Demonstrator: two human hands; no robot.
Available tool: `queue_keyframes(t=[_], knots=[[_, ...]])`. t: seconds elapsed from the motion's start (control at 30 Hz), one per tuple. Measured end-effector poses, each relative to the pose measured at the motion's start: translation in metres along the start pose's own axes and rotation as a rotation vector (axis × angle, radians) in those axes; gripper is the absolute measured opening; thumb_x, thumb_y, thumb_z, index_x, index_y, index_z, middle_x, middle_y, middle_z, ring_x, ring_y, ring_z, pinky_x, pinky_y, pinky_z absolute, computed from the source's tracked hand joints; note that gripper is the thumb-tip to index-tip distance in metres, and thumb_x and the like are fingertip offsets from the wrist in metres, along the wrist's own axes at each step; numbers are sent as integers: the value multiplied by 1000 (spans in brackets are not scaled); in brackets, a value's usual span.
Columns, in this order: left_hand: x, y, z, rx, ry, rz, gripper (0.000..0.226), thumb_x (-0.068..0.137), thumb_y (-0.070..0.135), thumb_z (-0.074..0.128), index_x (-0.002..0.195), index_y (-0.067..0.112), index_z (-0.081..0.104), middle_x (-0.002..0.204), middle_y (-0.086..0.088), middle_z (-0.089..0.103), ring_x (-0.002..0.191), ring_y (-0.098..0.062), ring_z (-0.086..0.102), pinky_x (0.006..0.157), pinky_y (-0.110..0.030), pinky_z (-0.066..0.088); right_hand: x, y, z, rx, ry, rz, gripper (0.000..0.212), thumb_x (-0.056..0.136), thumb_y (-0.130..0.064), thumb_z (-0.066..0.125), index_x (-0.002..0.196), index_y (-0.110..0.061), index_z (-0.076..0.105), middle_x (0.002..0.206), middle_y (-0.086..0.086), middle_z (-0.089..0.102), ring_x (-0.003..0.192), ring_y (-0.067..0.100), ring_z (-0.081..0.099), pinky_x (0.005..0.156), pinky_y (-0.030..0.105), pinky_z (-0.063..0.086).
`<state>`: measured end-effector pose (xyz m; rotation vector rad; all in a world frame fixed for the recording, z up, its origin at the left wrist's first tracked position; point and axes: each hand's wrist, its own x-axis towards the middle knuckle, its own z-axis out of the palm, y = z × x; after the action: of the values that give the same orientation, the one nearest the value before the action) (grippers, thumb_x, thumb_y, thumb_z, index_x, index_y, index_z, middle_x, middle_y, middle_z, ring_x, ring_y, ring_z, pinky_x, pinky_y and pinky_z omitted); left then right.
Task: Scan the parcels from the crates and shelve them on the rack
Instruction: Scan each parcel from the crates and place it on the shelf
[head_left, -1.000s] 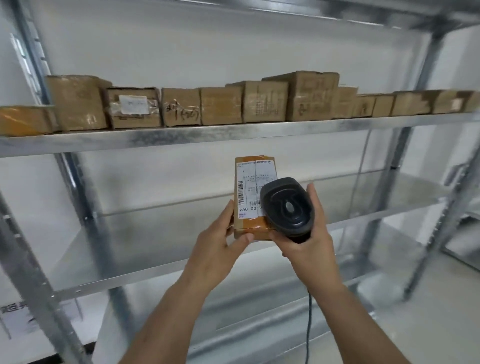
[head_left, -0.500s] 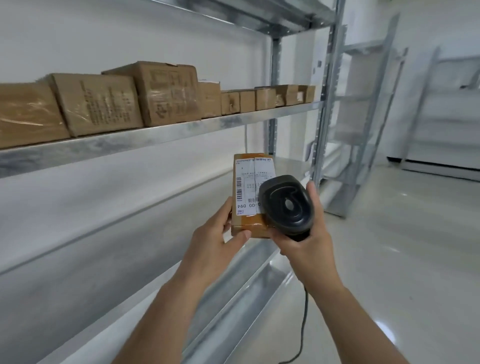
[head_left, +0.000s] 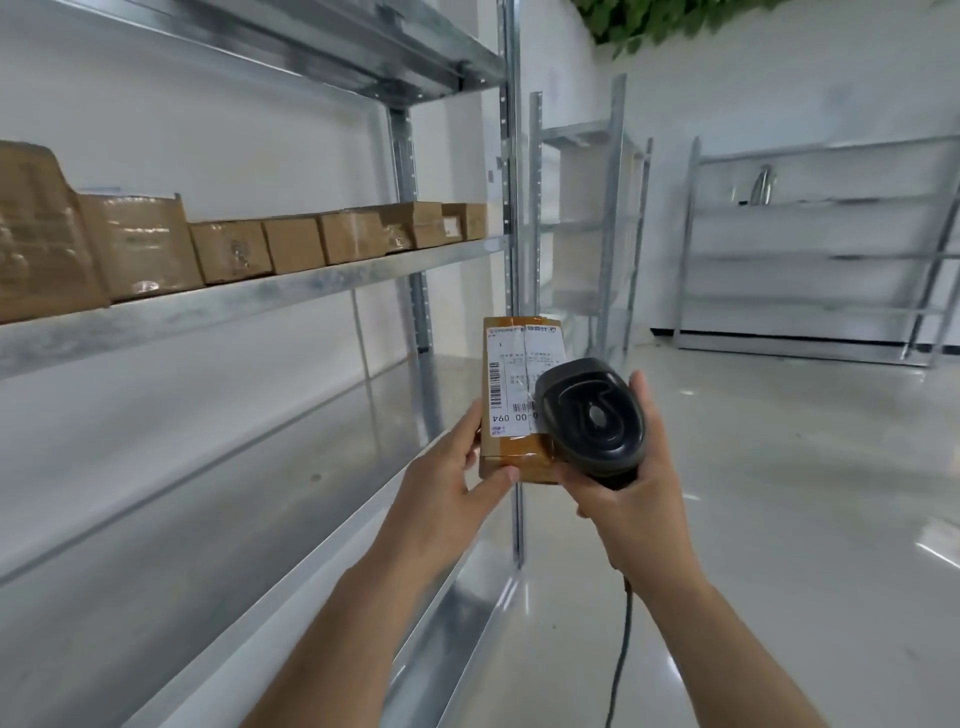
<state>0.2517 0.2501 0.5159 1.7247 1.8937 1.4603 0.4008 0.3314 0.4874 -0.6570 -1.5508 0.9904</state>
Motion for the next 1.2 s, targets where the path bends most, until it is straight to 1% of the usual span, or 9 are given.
queue_keyframes(t=[0.13,0.23,0.3,0.6,0.7,0.83,0.9,1.03,1.2], knots=[[69,2,46,-12,-5,8,77,89,17,67,111,78,25,107,45,52,108,10,54,93,-3,36,70,30,-32,-10,11,-3,106,77,-1,79,130,-68,17,109,-46,57,107,18,64,90,54,55],[118,8,79,-21,10,-10,73,85,32,68,110,85,25,119,36,58,121,-1,54,108,-34,42,123,47,-58,-23,-4,-1,106,76,-2,80,129,-69,16,105,-47,57,97,11,64,90,52,56],[147,10,99,-26,22,-16,70,83,38,68,111,85,24,122,31,59,121,-1,54,107,-42,43,155,57,-73,-34,-8,-13,107,75,-4,82,128,-70,16,106,-48,57,97,12,64,89,52,56],[237,-3,164,-50,-44,-29,64,89,22,67,132,56,33,124,20,61,119,2,55,107,-32,43,242,106,-113,-69,30,-23,105,75,-6,82,128,-68,16,101,-52,54,103,7,65,90,50,56],[263,-8,180,-42,-49,-9,64,89,24,67,128,60,31,129,19,59,124,-6,53,109,-36,41,266,122,-121,-84,43,-31,105,76,-7,82,128,-69,15,101,-51,56,101,7,65,89,47,57],[297,-18,195,-24,-39,-7,68,89,23,66,113,70,24,116,31,56,124,-7,54,109,-33,41,300,140,-124,-92,31,-37,105,76,-5,81,127,-69,15,102,-53,53,106,0,61,90,48,56],[317,-23,198,-10,-34,-15,67,89,24,66,113,70,24,118,28,57,124,-8,53,110,-37,41,320,149,-122,-93,22,-41,106,76,-5,81,127,-69,14,102,-55,51,108,-3,59,91,48,56],[361,-41,204,30,-25,-12,65,89,30,65,126,62,22,132,16,57,128,-11,52,110,-41,40,365,171,-113,-99,-2,-44,106,77,-5,81,127,-69,13,102,-57,49,108,-9,57,89,45,57],[423,-73,202,26,12,-27,67,89,28,65,142,46,28,134,11,57,128,-13,52,109,-44,41,431,197,-84,-93,-37,-59,103,78,-6,80,129,-66,13,102,-60,46,114,-4,55,92,47,56]])
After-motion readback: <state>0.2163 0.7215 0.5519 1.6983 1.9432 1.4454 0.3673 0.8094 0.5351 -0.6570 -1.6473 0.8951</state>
